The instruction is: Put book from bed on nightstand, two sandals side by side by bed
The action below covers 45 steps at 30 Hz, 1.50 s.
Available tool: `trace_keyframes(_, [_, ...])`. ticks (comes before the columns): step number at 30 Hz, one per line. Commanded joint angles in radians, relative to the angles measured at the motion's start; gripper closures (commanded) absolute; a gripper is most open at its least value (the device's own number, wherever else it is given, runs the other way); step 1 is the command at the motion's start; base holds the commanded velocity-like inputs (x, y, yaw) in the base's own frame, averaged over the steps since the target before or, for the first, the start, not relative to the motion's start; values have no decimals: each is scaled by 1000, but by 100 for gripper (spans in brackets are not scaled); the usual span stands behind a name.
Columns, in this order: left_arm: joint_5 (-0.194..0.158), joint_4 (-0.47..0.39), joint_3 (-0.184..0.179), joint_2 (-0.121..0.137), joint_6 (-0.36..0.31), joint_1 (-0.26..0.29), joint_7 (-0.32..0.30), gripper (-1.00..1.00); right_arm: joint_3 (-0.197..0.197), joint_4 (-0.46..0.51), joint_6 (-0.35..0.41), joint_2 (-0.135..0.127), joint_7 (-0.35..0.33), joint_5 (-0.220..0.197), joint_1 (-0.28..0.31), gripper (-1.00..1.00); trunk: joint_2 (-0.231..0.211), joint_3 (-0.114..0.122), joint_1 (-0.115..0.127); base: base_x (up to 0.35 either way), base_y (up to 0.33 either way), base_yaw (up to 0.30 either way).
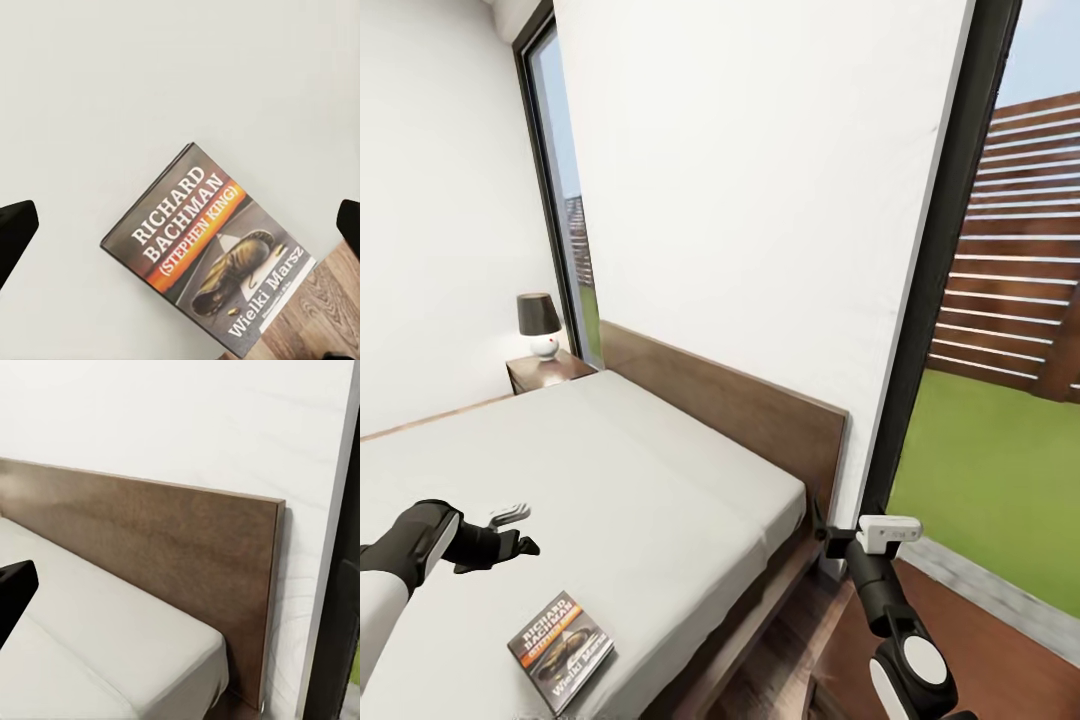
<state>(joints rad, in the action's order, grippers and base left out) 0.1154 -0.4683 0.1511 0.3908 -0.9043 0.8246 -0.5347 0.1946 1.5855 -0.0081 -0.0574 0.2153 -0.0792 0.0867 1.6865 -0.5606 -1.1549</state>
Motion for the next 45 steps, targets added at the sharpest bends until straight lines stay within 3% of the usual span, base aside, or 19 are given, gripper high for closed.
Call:
trace_keyframes(1, [10, -1, 7, 0, -4, 1, -8, -100, 3, 1, 0, -1, 7, -8, 1, -100, 8, -4, -4, 0, 0, 0])
trace_keyframes(30, [9, -7, 7, 1, -5, 2, -10, -100, 5, 1, 0, 0, 8, 2, 2, -100, 211, -95, -115, 0, 0, 0])
trace_keyframes(45, [9, -22, 6, 3, -5, 1, -12, -100, 5, 0, 1, 1, 8, 3, 2, -100, 211, -95, -115, 0, 0, 0])
